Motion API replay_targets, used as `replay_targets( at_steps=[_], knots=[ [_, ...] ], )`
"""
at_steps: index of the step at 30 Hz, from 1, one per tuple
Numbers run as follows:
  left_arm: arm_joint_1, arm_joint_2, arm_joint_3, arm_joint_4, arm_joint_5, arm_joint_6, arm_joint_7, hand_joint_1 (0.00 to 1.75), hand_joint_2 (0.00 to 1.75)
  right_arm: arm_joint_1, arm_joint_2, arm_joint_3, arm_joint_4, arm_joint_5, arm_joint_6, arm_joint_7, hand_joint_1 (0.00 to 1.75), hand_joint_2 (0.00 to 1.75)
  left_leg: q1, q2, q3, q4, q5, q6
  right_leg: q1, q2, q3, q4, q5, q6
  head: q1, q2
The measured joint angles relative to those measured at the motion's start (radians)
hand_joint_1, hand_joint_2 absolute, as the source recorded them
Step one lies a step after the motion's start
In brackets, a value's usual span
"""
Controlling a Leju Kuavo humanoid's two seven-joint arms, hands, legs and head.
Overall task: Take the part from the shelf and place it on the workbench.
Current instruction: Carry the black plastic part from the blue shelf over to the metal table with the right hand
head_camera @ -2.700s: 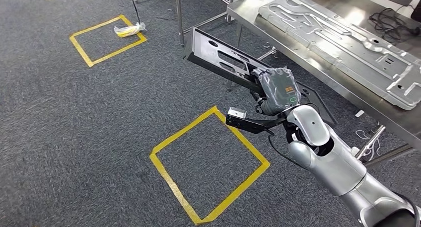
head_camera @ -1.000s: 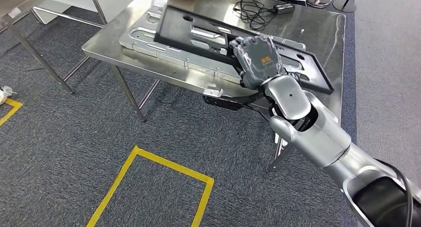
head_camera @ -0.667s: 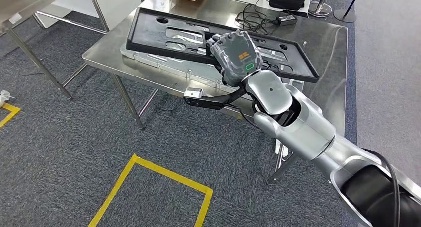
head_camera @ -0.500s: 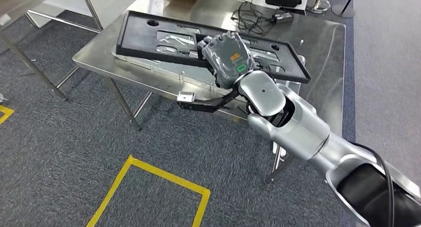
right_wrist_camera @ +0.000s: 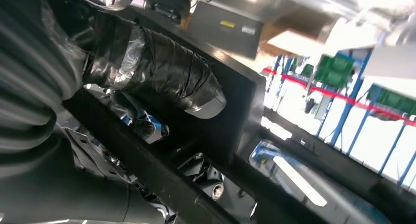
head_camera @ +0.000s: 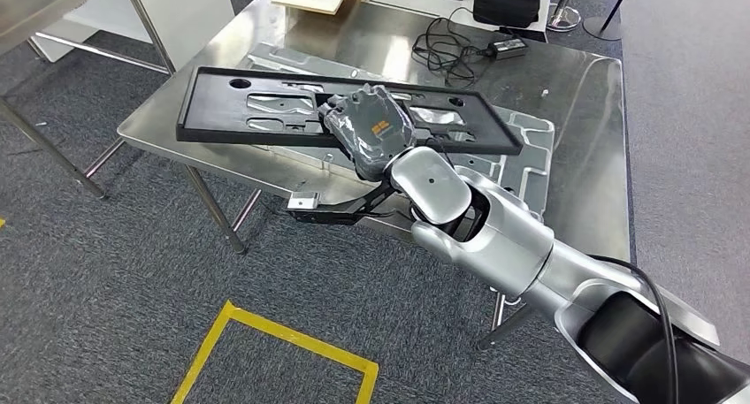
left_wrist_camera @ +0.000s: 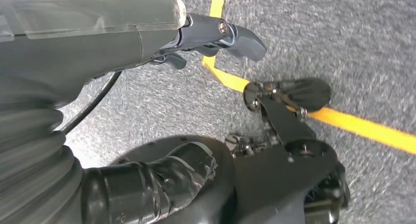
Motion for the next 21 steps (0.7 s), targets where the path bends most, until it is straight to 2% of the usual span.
replay_targets(
  at_steps=[1, 2, 3, 5, 6, 7, 8, 10, 11, 12, 13, 14, 16, 17, 19, 21],
  knots=[
    [0.000, 0.000, -0.001, 0.000, -0.001, 0.001, 0.000, 0.00, 1.75, 0.000, 0.004, 0.004, 0.005, 0.001, 0.000, 0.001, 1.75, 1.75, 0.001, 0.000, 0.007, -0.003, -0.005, 0.003, -0.001, -0.002, -0.025, 0.042, 0.010, 0.004, 0.000, 0.000],
    [-0.001, 0.000, -0.002, 0.000, -0.003, 0.001, 0.000, 0.00, 1.75, 0.000, 0.007, 0.007, 0.011, 0.002, 0.000, 0.002, 1.75, 1.75, 0.003, -0.001, 0.015, -0.009, -0.009, 0.006, -0.002, -0.004, -0.064, 0.103, 0.015, 0.007, 0.000, 0.000],
    [-0.001, 0.000, -0.003, 0.000, -0.004, 0.001, 0.000, 0.00, 1.75, 0.002, 0.010, 0.011, 0.019, 0.002, 0.001, 0.003, 1.75, 1.75, 0.003, -0.001, 0.026, -0.014, -0.015, 0.009, -0.002, -0.006, -0.112, 0.173, 0.007, 0.009, 0.000, 0.000],
    [0.000, -0.001, -0.005, 0.000, -0.006, 0.002, 0.000, 0.00, 1.75, 0.013, 0.013, 0.022, 0.036, 0.003, 0.004, 0.003, 1.75, 1.75, 0.000, -0.004, 0.051, -0.021, -0.031, 0.013, 0.000, -0.007, -0.196, 0.280, -0.049, 0.010, 0.000, 0.000],
    [0.001, -0.001, -0.005, 0.000, -0.007, 0.002, 0.000, 0.00, 1.75, 0.018, 0.013, 0.029, 0.044, 0.002, 0.006, 0.003, 1.75, 1.75, -0.003, -0.006, 0.066, -0.022, -0.040, 0.015, 0.002, -0.008, -0.223, 0.299, -0.071, 0.006, 0.000, 0.000],
    [0.002, -0.001, -0.006, 0.000, -0.007, 0.003, 0.000, 0.00, 1.75, 0.022, 0.014, 0.035, 0.050, 0.002, 0.007, 0.003, 1.75, 1.75, -0.007, -0.009, 0.081, -0.022, -0.051, 0.017, 0.005, -0.008, -0.237, 0.288, -0.069, 0.000, 0.001, 0.000],
    [0.003, -0.001, -0.006, 0.000, -0.007, 0.003, 0.000, 0.00, 1.75, 0.023, 0.015, 0.039, 0.054, 0.002, 0.007, 0.004, 1.75, 1.75, -0.013, -0.011, 0.097, -0.023, -0.061, 0.020, 0.011, -0.009, -0.238, 0.247, -0.038, -0.010, 0.000, 0.000],
    [0.005, -0.005, -0.006, 0.001, -0.007, 0.003, -0.001, 0.00, 1.75, 0.019, 0.017, 0.043, 0.060, 0.002, 0.008, 0.004, 1.75, 1.75, -0.024, -0.012, 0.125, -0.025, -0.081, 0.023, 0.033, -0.007, -0.216, 0.116, 0.078, -0.050, -0.002, 0.000],
    [0.003, -0.007, -0.006, 0.002, -0.007, 0.003, -0.001, 0.00, 1.75, 0.014, 0.020, 0.044, 0.063, 0.002, 0.011, 0.005, 1.75, 1.75, -0.027, -0.013, 0.134, -0.028, -0.089, 0.022, 0.044, -0.005, -0.204, 0.061, 0.125, -0.068, -0.004, 0.000],
    [0.000, -0.010, -0.006, 0.003, -0.007, 0.004, 0.000, 0.00, 1.75, 0.010, 0.023, 0.046, 0.065, 0.002, 0.017, 0.005, 1.75, 1.75, -0.027, -0.014, 0.142, -0.033, -0.094, 0.020, 0.053, -0.004, -0.195, 0.025, 0.153, -0.084, -0.006, 0.000],
    [-0.003, -0.012, -0.007, 0.004, -0.007, 0.004, 0.001, 0.00, 1.75, 0.007, 0.027, 0.047, 0.068, 0.002, 0.026, 0.006, 1.75, 1.75, -0.028, -0.013, 0.148, -0.034, -0.093, 0.016, 0.059, -0.003, -0.189, 0.006, 0.158, -0.093, -0.009, 0.000],
    [-0.007, -0.012, -0.007, 0.004, -0.008, 0.005, 0.001, 0.00, 1.75, 0.005, 0.031, 0.048, 0.070, 0.003, 0.034, 0.007, 1.75, 1.75, -0.027, -0.012, 0.154, -0.037, -0.090, 0.013, 0.058, -0.004, -0.177, -0.008, 0.158, -0.099, -0.008, 0.000],
    [-0.010, -0.012, -0.010, 0.003, -0.009, 0.005, 0.003, 0.00, 1.75, 0.004, 0.038, 0.050, 0.075, 0.003, 0.044, 0.009, 1.75, 1.75, -0.029, -0.007, 0.156, -0.019, -0.094, 0.006, 0.051, -0.007, -0.147, -0.034, 0.162, -0.104, -0.009, 0.000],
    [-0.011, -0.012, -0.011, 0.003, -0.009, 0.005, 0.003, 0.00, 1.75, 0.004, 0.041, 0.050, 0.077, 0.003, 0.046, 0.011, 1.75, 1.75, -0.029, -0.007, 0.142, 0.010, -0.105, 0.001, 0.045, -0.008, -0.133, -0.042, 0.161, -0.105, -0.010, 0.000],
    [-0.011, -0.011, -0.012, 0.003, -0.009, 0.005, 0.003, 0.00, 1.75, 0.004, 0.046, 0.052, 0.082, 0.004, 0.049, 0.013, 1.75, 1.75, -0.022, -0.007, 0.076, 0.122, -0.148, -0.013, 0.038, -0.009, -0.116, -0.047, 0.152, -0.102, -0.011, 0.000],
    [-0.010, -0.009, -0.013, 0.003, -0.009, 0.006, 0.003, 0.00, 1.75, 0.007, 0.049, 0.059, 0.089, 0.005, 0.052, 0.013, 1.75, 1.75, -0.009, -0.006, -0.001, 0.219, -0.183, -0.029, 0.032, -0.008, -0.105, -0.042, 0.135, -0.091, -0.012, 0.000]
  ],
)
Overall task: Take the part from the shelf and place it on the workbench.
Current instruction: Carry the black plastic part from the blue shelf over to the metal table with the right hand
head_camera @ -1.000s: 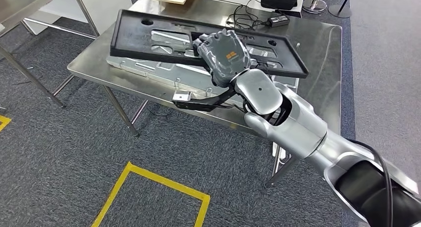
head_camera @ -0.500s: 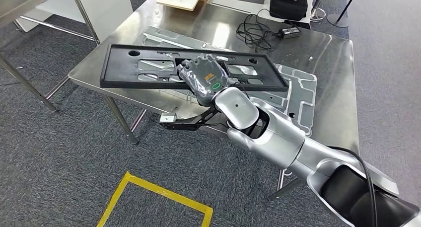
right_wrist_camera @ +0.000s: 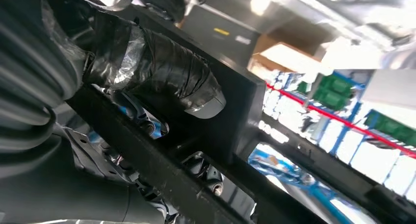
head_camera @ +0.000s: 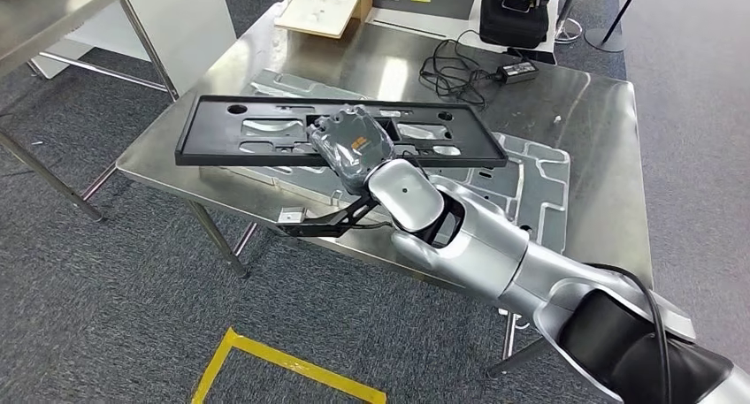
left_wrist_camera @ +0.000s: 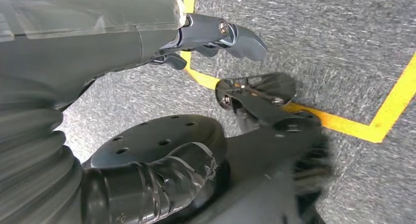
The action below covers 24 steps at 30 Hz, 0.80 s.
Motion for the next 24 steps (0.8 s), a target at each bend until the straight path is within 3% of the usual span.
replay_targets(
  at_steps=[1, 2, 4, 5, 6, 9, 11, 14, 15, 16, 17, 18, 20, 22, 24],
  knots=[
    [0.001, 0.001, 0.000, 0.000, 0.000, 0.000, 0.000, 0.00, 1.75, 0.002, 0.000, 0.003, 0.005, 0.000, 0.001, 0.000, 1.75, 1.75, 0.007, 0.001, -0.020, 0.007, 0.007, -0.009, -0.005, 0.001, 0.006, 0.006, -0.011, 0.008, 0.000, 0.000],
    [0.003, 0.002, 0.000, 0.000, 0.001, 0.000, 0.000, 0.00, 1.75, 0.003, -0.001, 0.005, 0.011, 0.000, 0.001, 0.001, 1.75, 1.75, 0.014, 0.001, -0.025, -0.020, 0.037, -0.018, -0.012, 0.001, 0.012, 0.014, -0.023, 0.018, 0.000, 0.000],
    [0.007, 0.005, 0.000, 0.000, 0.002, 0.000, -0.001, 0.00, 1.75, 0.003, -0.004, 0.006, 0.025, -0.002, 0.002, 0.007, 1.75, 1.75, 0.026, 0.000, -0.003, -0.128, 0.123, -0.039, -0.025, 0.002, 0.022, 0.040, -0.054, 0.041, 0.000, 0.000],
    [0.008, 0.005, 0.000, 0.001, 0.003, 0.000, -0.001, 0.00, 1.75, 0.001, -0.007, 0.005, 0.034, -0.003, 0.002, 0.010, 1.75, 1.75, 0.029, -0.002, 0.005, -0.171, 0.141, -0.040, -0.029, 0.004, 0.020, 0.056, -0.068, 0.051, -0.002, 0.000],
    [0.009, 0.004, 0.000, 0.001, 0.005, -0.001, -0.001, 0.00, 1.75, 0.001, -0.011, 0.005, 0.044, -0.005, 0.003, 0.013, 1.75, 1.75, 0.029, -0.005, 0.008, -0.190, 0.151, -0.033, -0.029, 0.004, 0.015, 0.070, -0.080, 0.061, -0.004, 0.000],
    [0.010, 0.005, 0.000, 0.002, 0.012, 0.000, -0.002, 0.00, 1.75, 0.004, -0.032, -0.004, 0.072, -0.015, 0.002, 0.018, 1.75, 1.75, 0.026, -0.006, 0.005, -0.180, 0.145, 0.007, -0.026, 0.006, 0.006, 0.087, -0.097, 0.078, -0.006, 0.000],
    [0.012, 0.005, 0.001, 0.002, 0.017, 0.001, -0.002, 0.00, 1.75, 0.005, -0.050, -0.019, 0.090, -0.022, 0.001, 0.022, 1.75, 1.75, 0.028, -0.006, 0.014, -0.184, 0.143, 0.016, -0.030, 0.003, -0.011, 0.126, -0.105, 0.087, -0.006, 0.000],
    [0.012, 0.005, 0.002, 0.002, 0.031, 0.001, -0.002, 0.00, 1.75, 0.010, -0.077, -0.041, 0.125, -0.030, -0.003, 0.026, 1.75, 1.75, 0.026, -0.006, 0.029, -0.189, 0.135, 0.026, -0.033, -0.001, -0.117, 0.298, -0.159, 0.098, -0.006, 0.000],
    [0.012, 0.005, 0.002, 0.002, 0.035, 0.002, -0.002, 0.00, 1.75, 0.015, -0.085, -0.046, 0.140, -0.032, -0.004, 0.027, 1.75, 1.75, 0.023, -0.007, 0.034, -0.190, 0.130, 0.029, -0.033, -0.002, -0.152, 0.344, -0.173, 0.098, -0.006, 0.000],
    [0.012, 0.005, 0.004, 0.002, 0.037, 0.002, -0.001, 0.00, 1.75, 0.021, -0.092, -0.051, 0.155, -0.034, -0.006, 0.028, 1.75, 1.75, 0.019, -0.009, 0.041, -0.190, 0.124, 0.031, -0.031, -0.002, -0.173, 0.357, -0.168, 0.094, -0.006, 0.000],
    [0.013, 0.005, 0.006, 0.002, 0.039, 0.003, -0.001, 0.00, 1.75, 0.026, -0.098, -0.056, 0.169, -0.035, -0.008, 0.031, 1.75, 1.75, 0.015, -0.010, 0.049, -0.190, 0.119, 0.033, -0.028, -0.002, -0.177, 0.337, -0.143, 0.086, -0.006, 0.000],
    [0.013, 0.005, 0.007, 0.002, 0.041, 0.003, -0.001, 0.00, 1.75, 0.030, -0.102, -0.064, 0.182, -0.036, -0.010, 0.036, 1.75, 1.75, 0.009, -0.013, 0.058, -0.191, 0.113, 0.035, -0.023, -0.001, -0.165, 0.286, -0.101, 0.073, -0.006, 0.000],
    [0.014, 0.002, 0.010, 0.002, 0.043, 0.004, 0.000, 0.00, 1.75, 0.033, -0.107, -0.086, 0.205, -0.036, -0.015, 0.051, 1.75, 1.75, 0.001, -0.013, 0.073, -0.197, 0.105, 0.037, -0.007, -0.004, -0.125, 0.161, -0.023, 0.037, -0.007, 0.000],
    [0.013, -0.003, 0.013, 0.001, 0.045, 0.005, 0.002, 0.00, 1.75, 0.035, -0.107, -0.111, 0.220, -0.034, -0.019, 0.065, 1.75, 1.75, 0.003, -0.010, 0.084, -0.212, 0.105, 0.033, 0.008, -0.006, -0.096, 0.085, 0.006, 0.013, -0.009, 0.000],
    [0.010, -0.004, 0.016, 0.000, 0.047, 0.006, 0.003, 0.00, 1.75, 0.040, -0.107, -0.134, 0.232, -0.029, -0.021, 0.076, 1.75, 1.75, 0.005, -0.003, 0.097, -0.226, 0.119, 0.023, 0.012, -0.003, -0.069, 0.045, 0.016, 0.003, -0.010, 0.000]
  ],
)
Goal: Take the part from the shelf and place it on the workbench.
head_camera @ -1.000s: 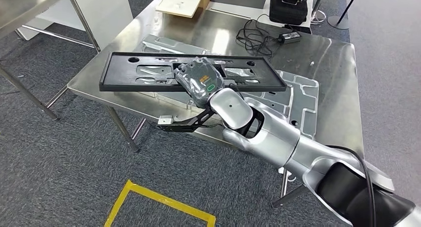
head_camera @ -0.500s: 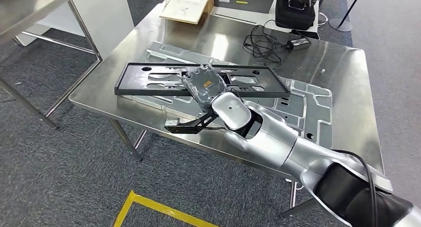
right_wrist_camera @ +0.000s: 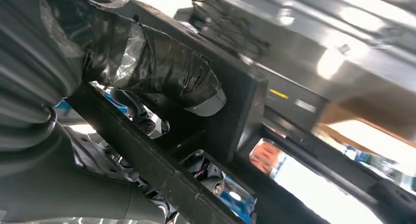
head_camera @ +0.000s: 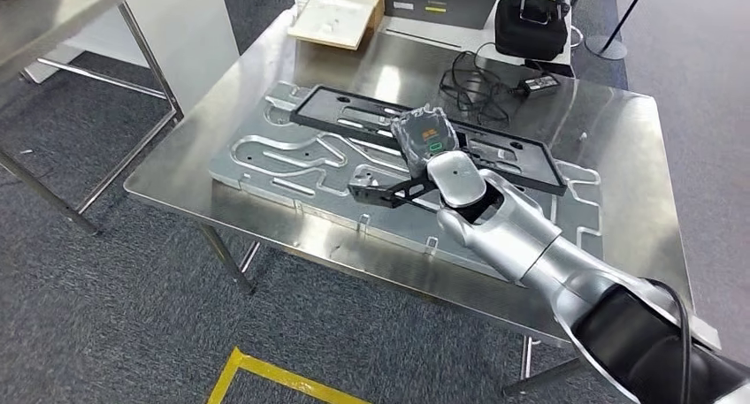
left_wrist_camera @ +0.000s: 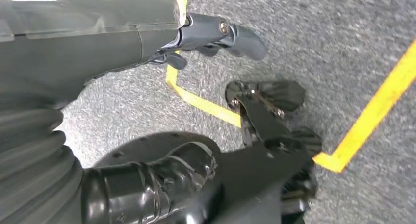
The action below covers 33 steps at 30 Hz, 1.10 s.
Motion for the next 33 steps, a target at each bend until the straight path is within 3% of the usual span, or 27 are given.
replay_targets(
  at_steps=[2, 3, 5, 7, 8, 10, 11, 12, 14, 15, 17, 19, 21, 22, 23, 24, 26, 28, 30, 33],
  knots=[
    [-0.001, 0.000, 0.001, 0.000, 0.001, 0.000, 0.001, 0.00, 1.75, 0.008, 0.001, -0.018, 0.012, 0.006, -0.003, 0.007, 1.75, 1.75, -0.002, 0.005, 0.009, 0.010, -0.009, -0.006, -0.006, 0.000, 0.035, -0.040, 0.016, -0.005, 0.000, 0.000],
    [-0.001, 0.001, 0.002, 0.000, 0.002, 0.000, 0.001, 0.00, 1.75, 0.011, 0.002, -0.025, 0.019, 0.008, -0.004, 0.010, 1.75, 1.75, -0.003, 0.005, -0.001, 0.039, -0.032, -0.008, -0.011, 0.000, 0.048, -0.052, 0.021, -0.005, 0.000, 0.000],
    [0.000, 0.004, 0.002, 0.000, 0.003, 0.000, 0.002, 0.00, 1.75, 0.017, 0.003, -0.032, 0.031, 0.011, -0.006, 0.013, 1.75, 1.75, 0.000, 0.005, -0.058, 0.148, -0.091, -0.016, -0.015, 0.002, 0.053, -0.056, 0.021, -0.002, 0.000, 0.000],
    [0.000, 0.006, 0.002, 0.000, 0.004, 0.000, 0.002, 0.00, 1.75, 0.029, 0.004, -0.035, 0.040, 0.011, -0.006, 0.014, 1.75, 1.75, 0.006, 0.005, -0.114, 0.231, -0.117, -0.029, -0.018, 0.010, 0.047, -0.046, 0.015, 0.004, 0.000, 0.000],
    [0.001, 0.007, 0.002, 0.000, 0.004, 0.001, 0.002, 0.00, 1.75, 0.035, 0.004, -0.035, 0.044, 0.011, -0.007, 0.014, 1.75, 1.75, 0.009, 0.005, -0.119, 0.225, -0.102, -0.035, -0.021, 0.016, 0.043, -0.036, 0.010, 0.011, 0.000, 0.000],
    [0.001, 0.009, 0.002, 0.000, 0.004, 0.001, 0.002, 0.00, 1.75, 0.042, 0.005, -0.036, 0.049, 0.012, -0.008, 0.014, 1.75, 1.75, 0.018, -0.004, -0.083, 0.124, -0.034, -0.049, -0.031, 0.032, 0.032, -0.009, -0.003, 0.029, 0.000, 0.000],
    [0.002, 0.010, 0.002, 0.000, 0.004, 0.002, 0.003, 0.00, 1.75, 0.043, 0.006, -0.039, 0.050, 0.012, -0.008, 0.014, 1.75, 1.75, 0.020, -0.019, -0.065, 0.074, -0.014, -0.054, -0.034, 0.040, 0.024, 0.008, -0.010, 0.039, -0.001, 0.000],
    [0.001, 0.010, 0.002, 0.000, 0.004, 0.002, 0.004, 0.00, 1.75, 0.043, 0.008, -0.042, 0.051, 0.012, -0.007, 0.014, 1.75, 1.75, 0.020, -0.030, -0.053, 0.042, -0.011, -0.049, -0.036, 0.046, 0.013, 0.023, -0.016, 0.047, 0.000, 0.000],
    [0.002, 0.011, 0.003, 0.000, 0.005, 0.003, 0.005, 0.00, 1.75, 0.046, 0.011, -0.049, 0.052, 0.014, -0.006, 0.014, 1.75, 1.75, 0.017, -0.042, -0.056, 0.038, -0.016, -0.027, -0.034, 0.057, -0.006, 0.045, -0.023, 0.059, 0.000, 0.000],
    [0.003, 0.012, 0.003, 0.000, 0.006, 0.003, 0.006, 0.00, 1.75, 0.049, 0.012, -0.051, 0.054, 0.015, -0.005, 0.012, 1.75, 1.75, 0.017, -0.035, -0.056, 0.041, -0.011, -0.014, -0.035, 0.062, -0.012, 0.051, -0.024, 0.063, 0.000, 0.000],
    [0.002, 0.012, 0.004, 0.000, 0.006, 0.002, 0.006, 0.00, 1.75, 0.053, 0.011, -0.053, 0.058, 0.018, -0.005, 0.002, 1.75, 1.75, 0.019, -0.023, -0.055, 0.041, 0.003, 0.001, -0.037, 0.052, -0.021, 0.070, -0.040, 0.073, 0.001, 0.000],
    [-0.001, 0.011, 0.004, 0.000, 0.006, 0.002, 0.006, 0.00, 1.75, 0.055, 0.009, -0.054, 0.063, 0.021, -0.005, -0.006, 1.75, 1.75, 0.022, -0.015, -0.055, 0.038, 0.007, 0.009, -0.040, 0.022, -0.054, 0.149, -0.091, 0.084, 0.002, 0.000],
    [0.000, 0.011, 0.004, 0.000, 0.006, 0.001, 0.006, 0.00, 1.75, 0.057, 0.009, -0.054, 0.066, 0.023, -0.005, -0.008, 1.75, 1.75, 0.022, -0.009, -0.057, 0.038, 0.008, 0.010, -0.046, 0.004, -0.108, 0.273, -0.151, 0.094, 0.002, 0.000],
    [0.001, 0.011, 0.004, 0.000, 0.006, 0.001, 0.006, 0.00, 1.75, 0.059, 0.009, -0.054, 0.069, 0.023, -0.004, -0.009, 1.75, 1.75, 0.023, -0.007, -0.057, 0.038, 0.007, 0.009, -0.049, 0.001, -0.125, 0.312, -0.161, 0.096, 0.002, 0.000],
    [0.001, 0.011, 0.004, 0.000, 0.006, 0.000, 0.006, 0.00, 1.75, 0.061, 0.009, -0.054, 0.071, 0.023, -0.004, -0.009, 1.75, 1.75, 0.023, -0.004, -0.057, 0.038, 0.007, 0.009, -0.051, 0.000, -0.126, 0.317, -0.154, 0.097, 0.002, 0.000],
    [0.000, 0.011, 0.005, 0.000, 0.006, 0.000, 0.006, 0.00, 1.75, 0.062, 0.009, -0.054, 0.073, 0.023, -0.004, -0.009, 1.75, 1.75, 0.023, -0.003, -0.057, 0.038, 0.006, 0.007, -0.053, 0.000, -0.106, 0.281, -0.128, 0.097, 0.002, 0.000],
    [-0.001, 0.011, 0.005, 0.000, 0.006, 0.000, 0.006, 0.00, 1.75, 0.060, 0.009, -0.057, 0.075, 0.024, -0.004, -0.009, 1.75, 1.75, 0.024, 0.000, -0.053, 0.037, 0.005, 0.004, -0.053, -0.002, -0.034, 0.145, -0.071, 0.093, 0.002, 0.000],
    [-0.003, 0.011, 0.005, 0.000, 0.006, 0.000, 0.006, 0.00, 1.75, 0.057, 0.009, -0.060, 0.076, 0.024, -0.004, -0.011, 1.75, 1.75, 0.023, 0.001, -0.052, 0.033, 0.006, -0.006, -0.045, -0.003, 0.009, 0.057, -0.050, 0.088, 0.002, 0.000],
    [-0.004, 0.011, 0.006, 0.000, 0.007, 0.000, 0.006, 0.00, 1.75, 0.057, 0.010, -0.061, 0.081, 0.026, -0.004, -0.016, 1.75, 1.75, 0.023, 0.002, -0.049, 0.024, 0.010, -0.020, -0.037, 0.000, 0.011, 0.045, -0.050, 0.081, 0.002, 0.000],
    [-0.004, 0.011, 0.008, 0.000, 0.007, 0.000, 0.005, 0.00, 1.75, 0.061, 0.015, -0.061, 0.092, 0.027, -0.009, -0.024, 1.75, 1.75, 0.023, 0.005, -0.055, 0.039, -0.008, -0.034, -0.042, -0.001, 0.026, 0.018, -0.037, 0.061, 0.002, 0.000]
  ],
)
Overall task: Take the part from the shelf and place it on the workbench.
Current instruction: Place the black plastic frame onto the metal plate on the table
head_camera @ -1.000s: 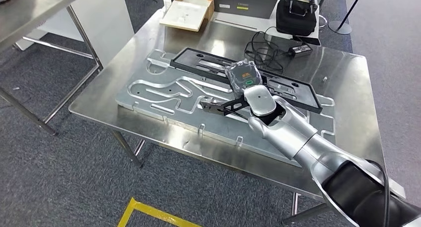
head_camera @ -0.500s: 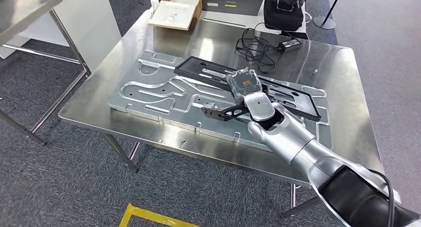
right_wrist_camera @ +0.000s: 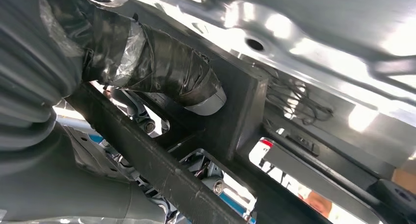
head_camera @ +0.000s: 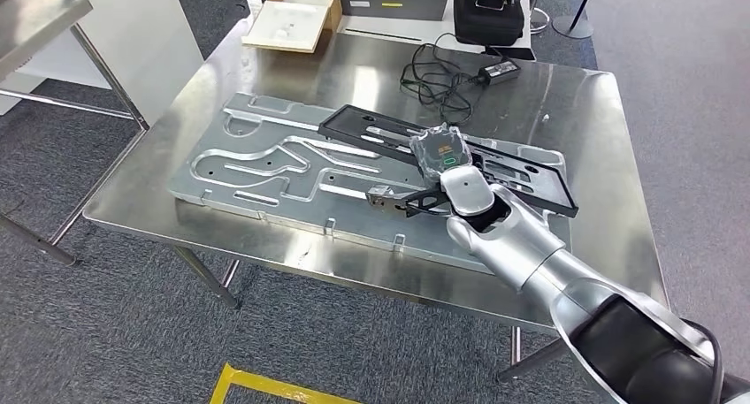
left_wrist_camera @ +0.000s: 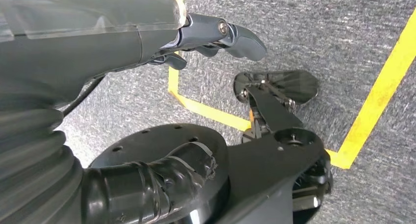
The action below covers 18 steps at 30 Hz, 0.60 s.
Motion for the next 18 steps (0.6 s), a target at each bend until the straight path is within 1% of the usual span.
replay_targets(
  at_steps=[1, 3, 4, 5, 6, 7, 8, 9, 10, 11, 12, 14, 15, 16, 17, 18],
  knots=[
    [-0.001, 0.000, 0.000, 0.000, 0.000, 0.000, 0.000, 0.00, 1.75, 0.001, 0.003, 0.000, 0.006, 0.001, -0.003, -0.003, 1.75, 1.75, -0.001, 0.001, -0.018, 0.038, -0.024, 0.001, 0.000, -0.001, 0.005, -0.008, 0.004, -0.007, 0.000, 0.000],
    [-0.001, 0.001, 0.001, 0.000, 0.004, 0.000, -0.001, 0.00, 1.75, 0.006, 0.011, 0.000, 0.026, 0.005, -0.009, -0.010, 0.87, 0.87, -0.006, 0.002, -0.073, 0.156, -0.080, 0.007, 0.008, -0.002, 0.006, -0.008, 0.004, -0.015, 0.000, 0.000],
    [0.000, 0.002, 0.002, 0.000, 0.007, -0.001, -0.001, 0.00, 1.75, 0.012, 0.016, 0.000, 0.037, 0.006, -0.012, -0.014, 0.44, 0.44, -0.009, 0.002, -0.097, 0.204, -0.095, 0.011, 0.014, -0.002, 0.005, -0.006, 0.002, -0.018, 0.000, 0.000],
    [0.000, 0.002, 0.004, 0.000, 0.010, -0.002, -0.001, 0.00, 1.75, 0.018, 0.021, 0.001, 0.048, 0.007, -0.013, -0.019, 0.00, 0.00, -0.013, 0.002, -0.106, 0.223, -0.091, 0.015, 0.018, -0.001, 0.005, -0.003, 0.000, -0.021, 0.000, 0.000],
    [0.000, 0.002, 0.006, 0.000, 0.014, -0.004, 0.001, 0.00, 1.75, 0.024, 0.027, 0.001, 0.058, 0.008, -0.014, -0.022, 0.00, 0.00, -0.017, 0.002, -0.097, 0.204, -0.070, 0.021, 0.023, 0.000, 0.004, 0.001, -0.002, -0.024, 0.000, 0.000],
    [0.000, 0.002, 0.008, 0.000, 0.017, -0.006, 0.005, 0.00, 1.31, 0.028, 0.032, 0.002, 0.066, 0.008, -0.014, -0.025, 0.00, 0.00, -0.021, 0.001, -0.071, 0.152, -0.038, 0.028, 0.027, 0.002, 0.004, 0.005, -0.004, -0.025, 0.000, 0.000],
    [0.000, 0.002, 0.011, 0.000, 0.019, -0.007, 0.009, 0.00, 0.87, 0.030, 0.037, 0.002, 0.073, 0.008, -0.013, -0.027, 0.00, 0.00, -0.026, 0.001, -0.039, 0.090, -0.013, 0.038, 0.030, 0.003, 0.004, 0.009, -0.007, -0.026, 0.000, 0.000],
    [-0.001, 0.003, 0.014, 0.000, 0.023, -0.009, 0.013, 0.00, 0.44, 0.030, 0.041, 0.002, 0.081, 0.007, -0.011, -0.027, 0.00, 0.00, -0.030, 0.001, -0.012, 0.036, 0.005, 0.045, 0.034, 0.004, 0.002, 0.014, -0.010, -0.025, 0.000, 0.000],
    [-0.001, 0.003, 0.017, 0.000, 0.026, -0.011, 0.016, 0.00, 0.00, 0.030, 0.044, 0.002, 0.090, 0.005, -0.008, -0.028, 0.00, 0.00, -0.033, 0.002, 0.005, 0.001, 0.013, 0.050, 0.035, 0.005, 0.000, 0.018, -0.011, -0.023, 0.000, 0.000],
    [-0.001, 0.003, 0.019, 0.000, 0.028, -0.012, 0.017, 0.00, 0.00, 0.031, 0.046, 0.002, 0.098, 0.002, -0.007, -0.030, 0.00, 0.00, -0.035, 0.002, 0.012, -0.013, 0.012, 0.053, 0.036, 0.004, -0.002, 0.019, -0.012, -0.020, 0.000, 0.000],
    [-0.001, 0.003, 0.020, 0.000, 0.030, -0.013, 0.018, 0.00, 0.00, 0.032, 0.047, 0.002, 0.106, 0.000, -0.006, -0.032, 0.00, 0.00, -0.036, 0.002, 0.013, -0.017, 0.015, 0.053, 0.036, 0.004, -0.003, 0.020, -0.012, -0.017, 0.000, 0.000],
    [0.000, 0.001, 0.021, 0.000, 0.031, -0.015, 0.020, 0.00, 0.00, 0.033, 0.047, 0.002, 0.120, -0.004, -0.009, -0.035, 0.00, 0.00, -0.030, 0.004, 0.017, -0.027, 0.022, 0.058, 0.035, 0.004, -0.004, 0.023, -0.016, -0.007, 0.000, 0.000],
    [0.000, 0.000, 0.022, 0.000, 0.031, -0.015, 0.021, 0.00, 0.00, 0.032, 0.047, 0.002, 0.126, -0.005, -0.010, -0.037, 0.00, 0.00, -0.026, 0.004, 0.020, -0.033, 0.026, 0.061, 0.033, 0.003, -0.010, 0.039, -0.030, 0.000, 0.001, 0.000],
    [-0.001, 0.000, 0.023, 0.000, 0.031, -0.015, 0.021, 0.00, 0.00, 0.030, 0.047, 0.002, 0.131, -0.006, -0.011, -0.037, 0.00, 0.00, -0.022, 0.005, 0.021, -0.038, 0.029, 0.063, 0.030, 0.003, -0.026, 0.076, -0.054, 0.008, 0.001, 0.000],
    [-0.002, 0.001, 0.024, 0.000, 0.031, -0.015, 0.021, 0.00, 0.00, 0.030, 0.047, 0.002, 0.137, -0.006, -0.012, -0.038, 0.00, 0.00, -0.021, 0.005, 0.022, -0.040, 0.030, 0.065, 0.023, 0.003, -0.050, 0.130, -0.085, 0.016, 0.002, 0.000],
    [-0.003, 0.001, 0.026, 0.000, 0.031, -0.015, 0.021, 0.00, 0.00, 0.030, 0.047, 0.002, 0.143, -0.006, -0.012, -0.039, 0.00, 0.00, -0.020, 0.006, 0.022, -0.040, 0.031, 0.065, 0.015, 0.002, -0.081, 0.196, -0.116, 0.024, 0.002, 0.000]
  ],
)
